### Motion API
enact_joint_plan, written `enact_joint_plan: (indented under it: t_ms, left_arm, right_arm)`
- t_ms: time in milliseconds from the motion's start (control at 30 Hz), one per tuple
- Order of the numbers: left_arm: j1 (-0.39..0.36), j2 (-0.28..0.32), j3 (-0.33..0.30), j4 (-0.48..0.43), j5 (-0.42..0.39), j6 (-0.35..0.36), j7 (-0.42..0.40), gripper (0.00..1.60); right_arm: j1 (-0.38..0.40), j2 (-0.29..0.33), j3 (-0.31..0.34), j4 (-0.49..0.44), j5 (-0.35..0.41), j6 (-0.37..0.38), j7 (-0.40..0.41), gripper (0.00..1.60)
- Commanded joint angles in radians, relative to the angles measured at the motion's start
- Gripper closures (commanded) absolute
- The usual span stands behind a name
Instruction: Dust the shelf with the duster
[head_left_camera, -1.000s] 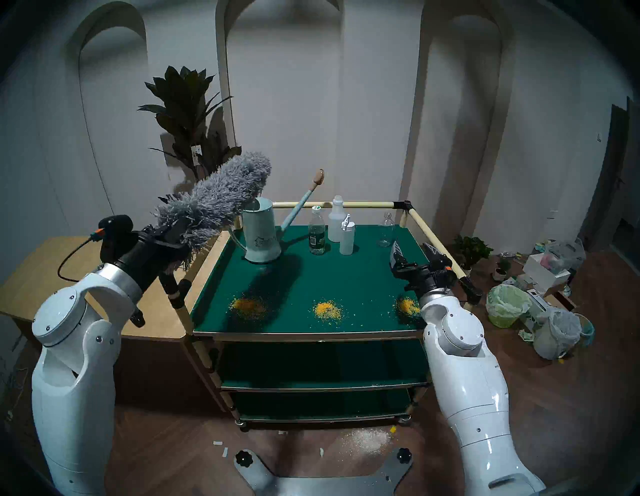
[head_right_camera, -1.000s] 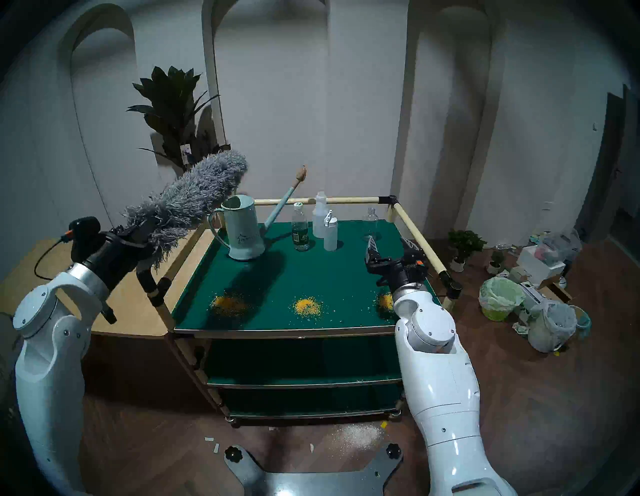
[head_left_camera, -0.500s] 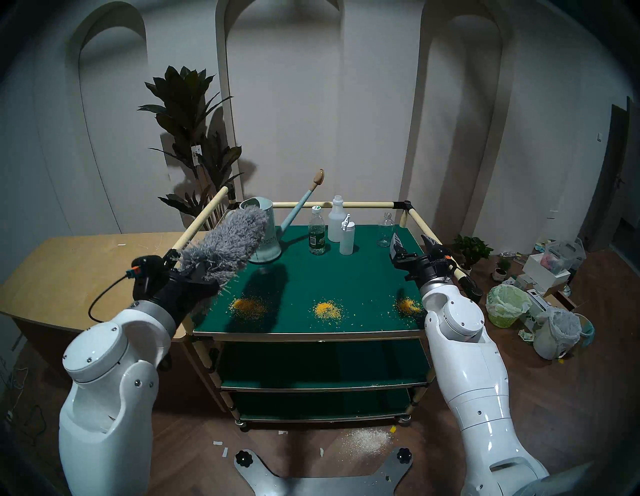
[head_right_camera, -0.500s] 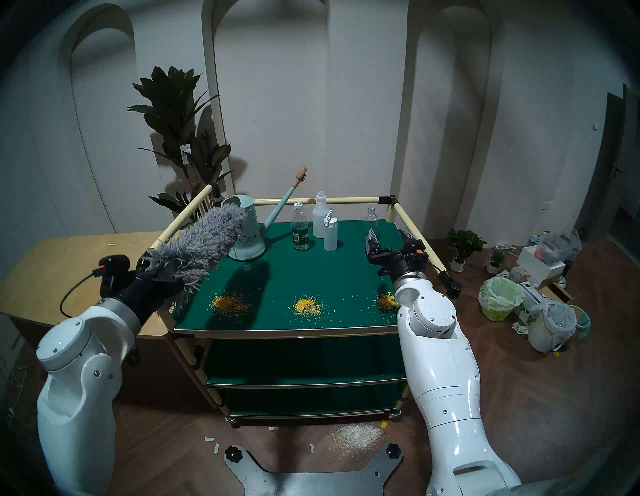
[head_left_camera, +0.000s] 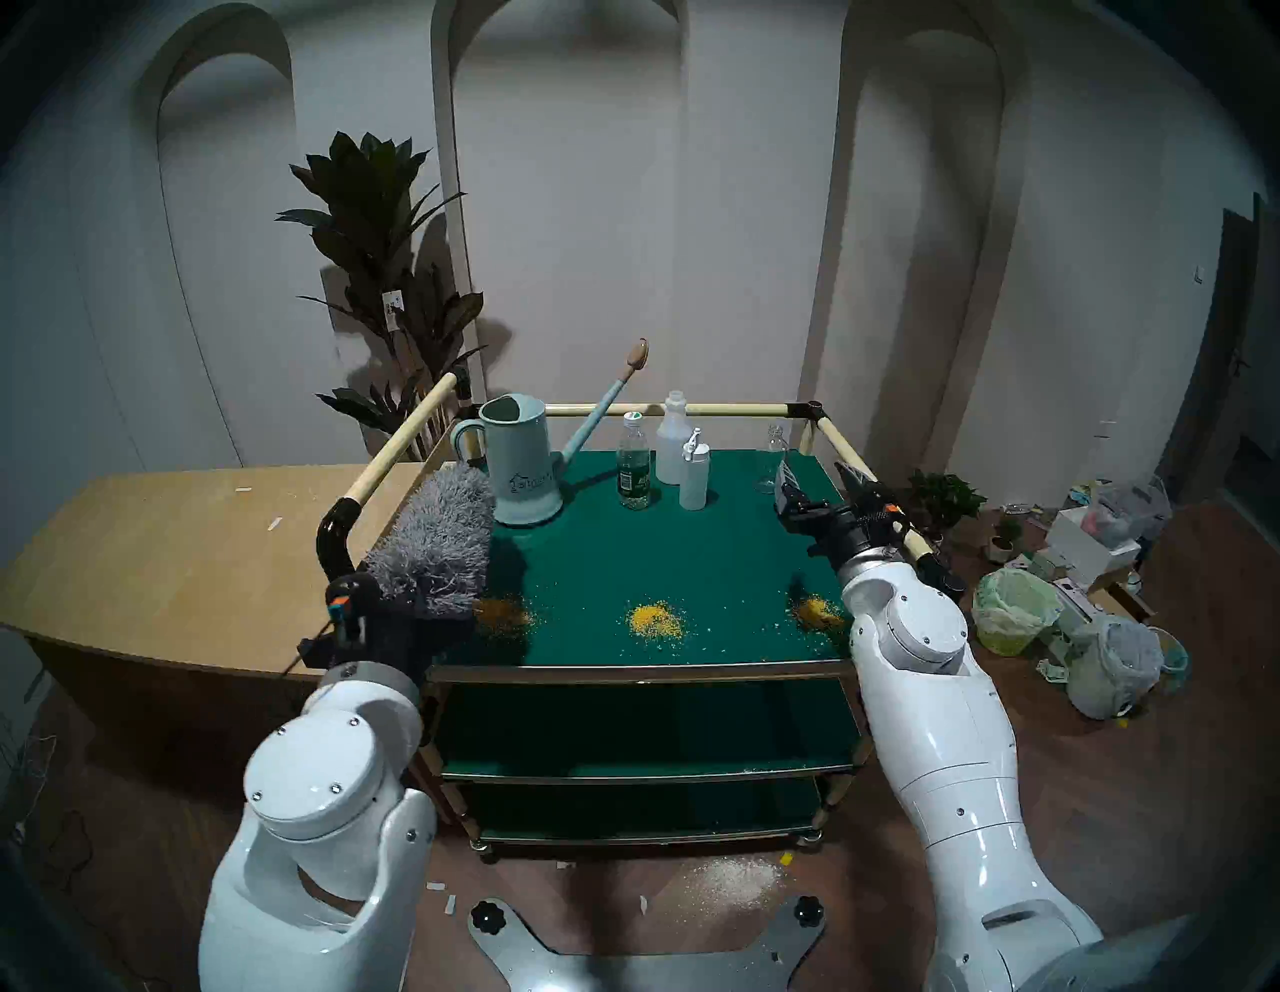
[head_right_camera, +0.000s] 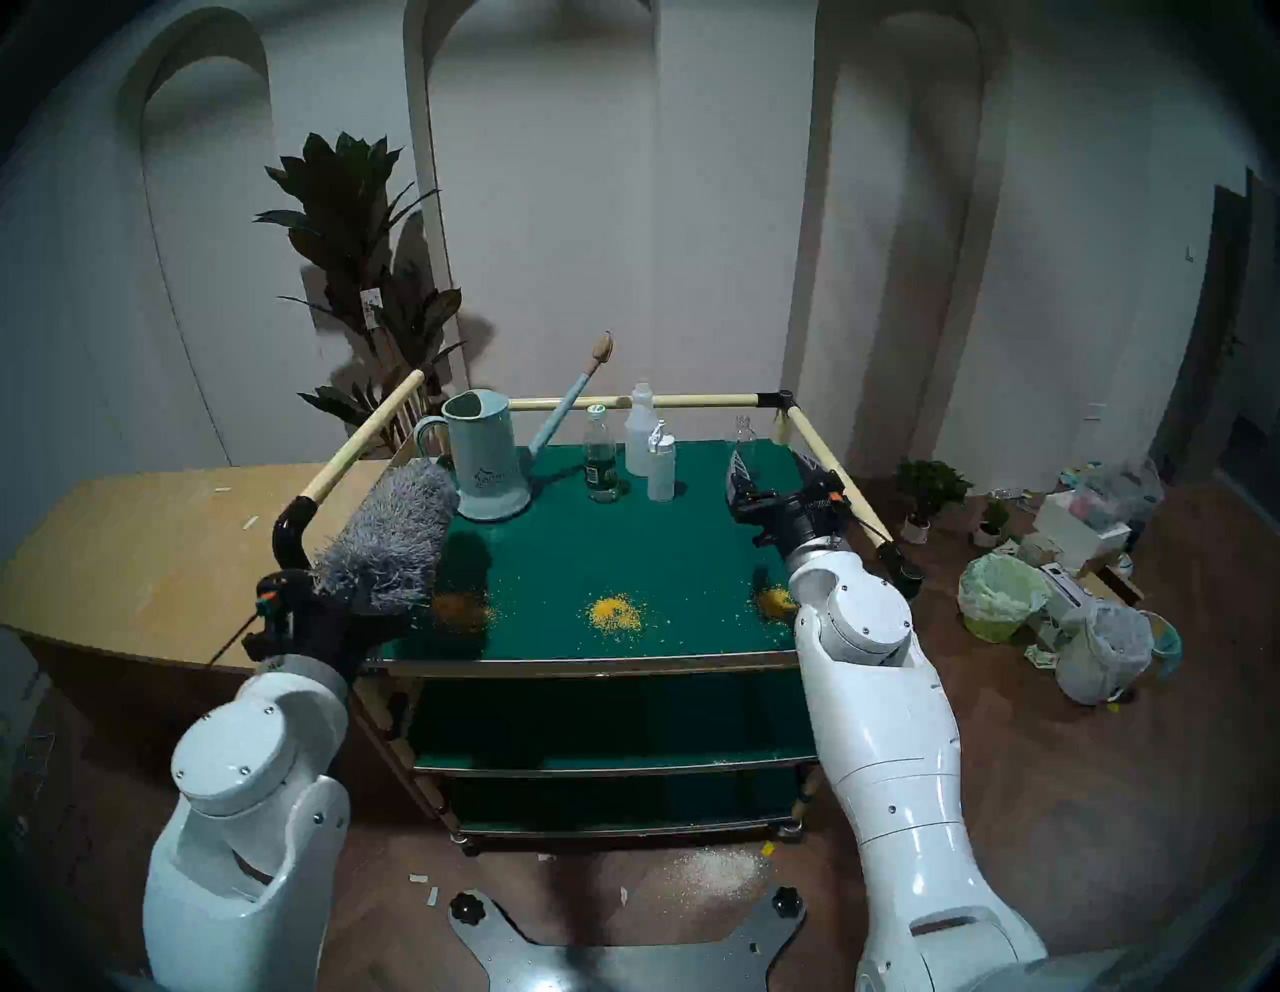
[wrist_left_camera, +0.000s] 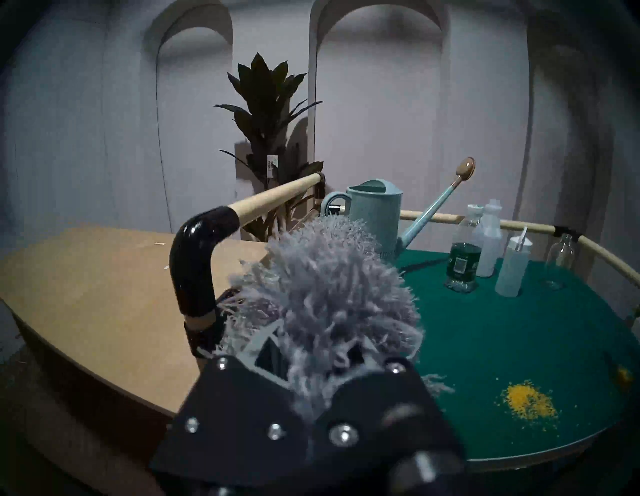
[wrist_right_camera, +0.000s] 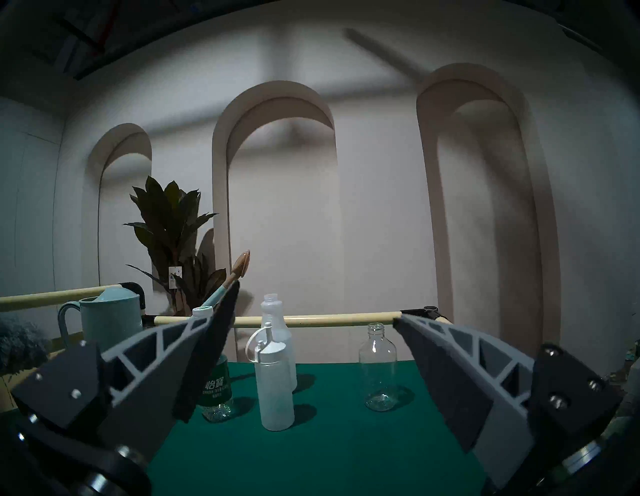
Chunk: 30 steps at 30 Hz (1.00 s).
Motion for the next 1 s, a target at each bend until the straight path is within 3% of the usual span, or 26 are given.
enact_joint_plan:
  t_ms: [0, 133, 300, 567, 700, 800, 967]
  left_arm:
    - [0.009, 0.036, 0.052, 0.080, 0.121, -0.107, 0.023, 1.60]
    - [-0.010, 0.046, 0.024, 0.153, 0.169, -0.178, 0.047, 1.60]
    - [-0.016, 0.072, -0.008, 0.172, 0.176, -0.230, 0.041, 1.60]
    - [-0.007, 0.125, -0.051, 0.250, 0.151, -0.356, -0.021, 1.60]
    - [-0.024, 0.150, -0.066, 0.334, 0.141, -0.430, -0.070, 1.60]
    - [-0.036, 0.152, -0.069, 0.368, 0.134, -0.451, -0.088, 1.60]
    - [-0.059, 0.155, -0.075, 0.448, 0.124, -0.550, -0.117, 1.60]
  right_arm:
    - [0.014, -0.011, -0.011, -0.024, -0.007, -0.022, -0.002, 0.00]
    - [0.006, -0.018, -0.027, -0.036, -0.015, -0.028, -0.011, 0.00]
    - [0.001, -0.025, -0.037, -0.042, -0.026, -0.030, -0.022, 0.00]
    - [-0.014, -0.046, -0.066, -0.071, -0.060, -0.033, -0.062, 0.00]
    - [-0.026, -0.054, -0.081, -0.087, -0.080, -0.032, -0.087, 0.00]
    - [-0.031, -0.057, -0.086, -0.094, -0.088, -0.031, -0.099, 0.00]
    - [-0.042, -0.061, -0.093, -0.109, -0.103, -0.027, -0.123, 0.00]
